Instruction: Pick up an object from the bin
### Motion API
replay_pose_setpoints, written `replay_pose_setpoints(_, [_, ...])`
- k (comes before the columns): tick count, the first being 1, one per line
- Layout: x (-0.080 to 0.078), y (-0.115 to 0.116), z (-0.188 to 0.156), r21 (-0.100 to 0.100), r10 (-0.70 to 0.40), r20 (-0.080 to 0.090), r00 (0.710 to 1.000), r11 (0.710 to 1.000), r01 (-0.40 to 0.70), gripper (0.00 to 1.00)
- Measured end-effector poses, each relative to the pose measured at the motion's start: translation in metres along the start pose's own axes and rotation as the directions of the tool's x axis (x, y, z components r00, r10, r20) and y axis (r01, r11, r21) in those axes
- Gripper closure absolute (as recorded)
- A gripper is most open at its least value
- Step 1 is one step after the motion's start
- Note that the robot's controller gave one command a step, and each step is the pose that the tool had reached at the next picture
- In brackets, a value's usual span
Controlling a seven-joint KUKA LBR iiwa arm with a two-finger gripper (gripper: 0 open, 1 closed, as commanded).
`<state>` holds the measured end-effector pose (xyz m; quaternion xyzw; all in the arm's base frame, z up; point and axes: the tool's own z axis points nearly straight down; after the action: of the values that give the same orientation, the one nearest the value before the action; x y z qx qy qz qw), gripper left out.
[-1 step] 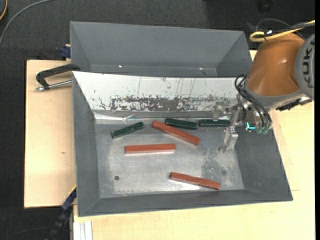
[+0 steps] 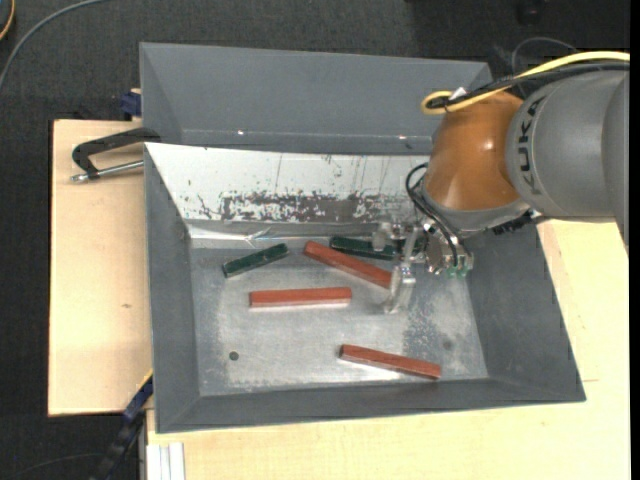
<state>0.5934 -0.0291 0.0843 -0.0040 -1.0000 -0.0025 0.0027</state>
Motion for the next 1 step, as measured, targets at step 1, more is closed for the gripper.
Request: replay_pose_setpoints(1, [0.0065, 0.0104, 0.0129, 0.003, 0.036, 0.008, 0.999, 0.999, -0.036, 0.00])
